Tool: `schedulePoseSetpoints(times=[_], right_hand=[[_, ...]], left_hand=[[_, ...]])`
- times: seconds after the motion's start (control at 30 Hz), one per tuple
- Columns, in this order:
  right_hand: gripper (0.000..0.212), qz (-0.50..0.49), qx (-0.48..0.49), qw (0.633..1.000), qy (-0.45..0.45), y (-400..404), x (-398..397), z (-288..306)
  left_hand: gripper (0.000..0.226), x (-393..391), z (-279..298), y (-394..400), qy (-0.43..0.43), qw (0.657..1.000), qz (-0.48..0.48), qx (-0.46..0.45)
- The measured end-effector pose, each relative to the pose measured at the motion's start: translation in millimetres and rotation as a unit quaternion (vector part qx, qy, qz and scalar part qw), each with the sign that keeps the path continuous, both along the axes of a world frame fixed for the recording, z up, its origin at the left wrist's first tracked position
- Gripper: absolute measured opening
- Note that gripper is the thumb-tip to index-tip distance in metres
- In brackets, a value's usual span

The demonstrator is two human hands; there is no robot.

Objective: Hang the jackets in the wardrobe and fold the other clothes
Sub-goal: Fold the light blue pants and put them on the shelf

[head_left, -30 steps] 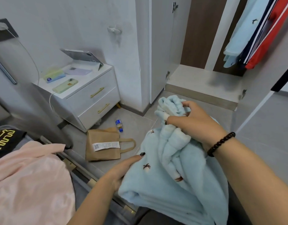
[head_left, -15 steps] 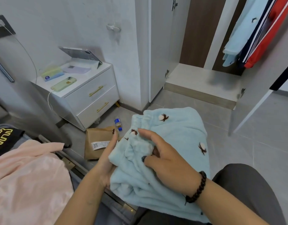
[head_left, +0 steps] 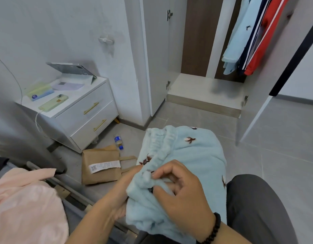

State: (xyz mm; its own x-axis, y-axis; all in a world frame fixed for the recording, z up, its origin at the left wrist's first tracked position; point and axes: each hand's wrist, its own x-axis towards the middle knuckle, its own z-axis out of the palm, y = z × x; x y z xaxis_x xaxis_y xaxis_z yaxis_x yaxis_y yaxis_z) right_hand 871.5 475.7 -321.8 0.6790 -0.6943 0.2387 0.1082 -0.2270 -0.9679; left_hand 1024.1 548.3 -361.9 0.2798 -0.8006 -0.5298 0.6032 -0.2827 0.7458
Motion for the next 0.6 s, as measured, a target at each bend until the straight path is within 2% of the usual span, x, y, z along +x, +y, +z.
schedulePoseSetpoints(times=[0.07, 0.1, 0.2, 0.3, 0.33, 0.4, 0.47, 0.5, 0.57, 0.6], right_hand=[[0.023, 0.060, -0.033, 0.997, 0.044, -3.2, -3.8, -2.8], [0.022, 0.095, -0.062, 0.991, 0.070, -4.6, -3.8, -3.7], [0.031, 0.187, -0.181, 0.956, 0.137, -5.4, 1.1, -11.6], [0.032, 0.205, -0.190, 0.951, 0.134, -2.8, 2.1, -12.7], [0.032, 0.169, -0.182, 0.961, 0.122, -5.2, -0.9, -11.6], [0.029, 0.026, -0.181, 0.979, 0.087, -19.9, -11.0, -12.1], [0.028, -0.145, -0.169, 0.970, 0.101, -42.6, -23.2, -12.1], [0.033, -0.202, -0.142, 0.959, 0.141, -53.8, -28.8, -11.9], [0.062, -0.232, -0.018, 0.938, 0.256, -71.3, -39.5, -14.8], [0.079, -0.216, 0.068, 0.932, 0.284, -76.5, -43.8, -19.1]], left_hand=[[0.040, 8.4, 11.7, -6.6, 0.044, 0.998, -0.038, 0.006], [0.049, 15.8, 16.8, -11.2, 0.035, 0.997, -0.067, 0.007], [0.059, 30.2, 31.2, -24.0, -0.040, 0.987, -0.149, 0.049], [0.068, 24.8, 28.2, -35.9, -0.116, 0.977, -0.161, 0.077], [0.071, 23.4, 23.1, -36.7, -0.122, 0.978, -0.144, 0.086], [0.069, 23.3, 12.3, -34.5, -0.105, 0.983, -0.122, 0.086], [0.066, 26.0, 3.4, -30.8, -0.094, 0.985, -0.120, 0.080], [0.064, 27.0, 0.1, -29.3, -0.091, 0.985, -0.123, 0.078], [0.060, 27.7, -1.6, -30.6, -0.114, 0.982, -0.133, 0.073], [0.059, 26.3, 0.9, -32.9, -0.163, 0.974, -0.137, 0.079]])
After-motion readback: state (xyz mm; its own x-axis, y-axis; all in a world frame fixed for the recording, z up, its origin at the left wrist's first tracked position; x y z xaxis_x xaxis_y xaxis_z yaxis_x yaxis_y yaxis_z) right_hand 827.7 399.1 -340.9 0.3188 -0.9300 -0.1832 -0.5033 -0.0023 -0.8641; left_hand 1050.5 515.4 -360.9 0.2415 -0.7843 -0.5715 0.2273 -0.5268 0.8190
